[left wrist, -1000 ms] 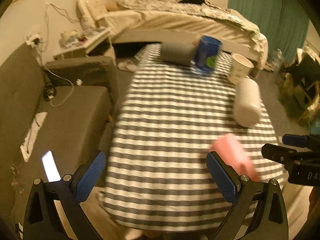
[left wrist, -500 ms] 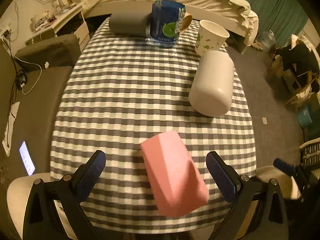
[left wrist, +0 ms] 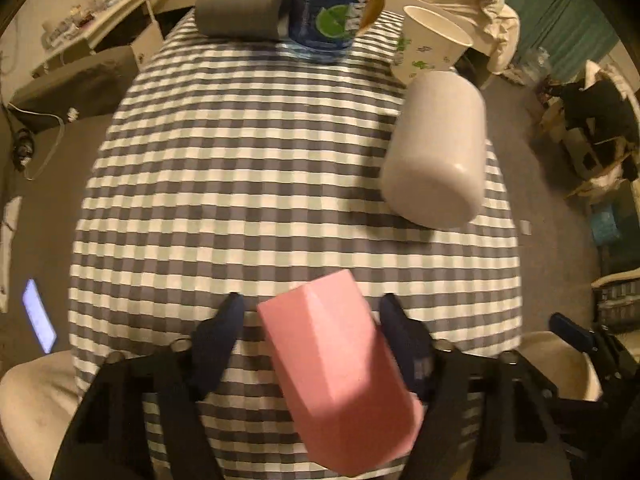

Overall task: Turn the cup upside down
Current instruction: 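Rotate the pink cup in the left tool until its base faces up, then lower the inverted pink cup onto the table and open the left tool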

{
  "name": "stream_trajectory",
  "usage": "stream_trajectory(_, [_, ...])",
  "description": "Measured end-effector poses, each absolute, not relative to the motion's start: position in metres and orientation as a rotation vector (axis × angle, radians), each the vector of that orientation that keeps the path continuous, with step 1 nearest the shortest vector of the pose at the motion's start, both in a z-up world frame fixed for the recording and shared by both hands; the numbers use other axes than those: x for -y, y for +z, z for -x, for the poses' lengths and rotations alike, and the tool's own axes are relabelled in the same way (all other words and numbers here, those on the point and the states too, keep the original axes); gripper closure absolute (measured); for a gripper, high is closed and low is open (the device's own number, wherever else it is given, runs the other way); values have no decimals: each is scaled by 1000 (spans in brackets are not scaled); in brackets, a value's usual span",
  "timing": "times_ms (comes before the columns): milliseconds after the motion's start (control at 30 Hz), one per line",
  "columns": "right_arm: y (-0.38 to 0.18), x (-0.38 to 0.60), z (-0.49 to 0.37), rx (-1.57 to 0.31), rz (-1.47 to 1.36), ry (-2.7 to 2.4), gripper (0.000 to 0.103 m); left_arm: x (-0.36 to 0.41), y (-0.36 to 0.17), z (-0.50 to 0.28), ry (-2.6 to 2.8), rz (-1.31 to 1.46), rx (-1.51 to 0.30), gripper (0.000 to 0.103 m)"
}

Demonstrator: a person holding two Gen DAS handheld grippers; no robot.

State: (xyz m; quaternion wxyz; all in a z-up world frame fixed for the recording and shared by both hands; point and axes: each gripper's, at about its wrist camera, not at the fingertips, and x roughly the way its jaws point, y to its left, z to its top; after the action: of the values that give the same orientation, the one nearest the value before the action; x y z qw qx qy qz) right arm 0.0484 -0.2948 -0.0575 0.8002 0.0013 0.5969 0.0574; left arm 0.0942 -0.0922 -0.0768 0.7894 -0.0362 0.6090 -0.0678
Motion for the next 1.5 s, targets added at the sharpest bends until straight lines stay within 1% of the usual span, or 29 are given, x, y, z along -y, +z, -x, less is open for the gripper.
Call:
stream_trajectory(133, [-58, 294, -52, -1282, 2, 118, 22, 95, -67, -95, -164, 62, -1288, 43])
stream_trajectory(367, [-53, 295, -49, -1269, 13, 100, 22, 91, -28, -93, -165, 28, -1158, 46])
stream_trajectory(500, [-50, 298, -45, -1267, 13, 91, 22, 99, -17, -83, -172, -28, -1102, 47])
stream_trajectory(633, [-47, 301, -40, -1261, 9, 79, 22, 112, -18, -70, -201, -95, -1065, 48])
stream_trajectory(767, [-44, 305, -36, -1255, 8, 64, 22, 119, -27, -53, -243, -88, -1089, 47])
stream_trajectory(900, [-41, 309, -33, -1248, 10, 52, 22, 125, -29, -40, -251, -130, -1057, 47])
stream_trajectory(1167, [-37, 311, -26, -1245, 7, 44, 22, 119, -45, -28, -256, -115, -1111, 44])
stream_trajectory(1500, [-35, 302, -23, -1247, 22, 59, 22, 120, -47, -24, -263, -140, -1058, 45])
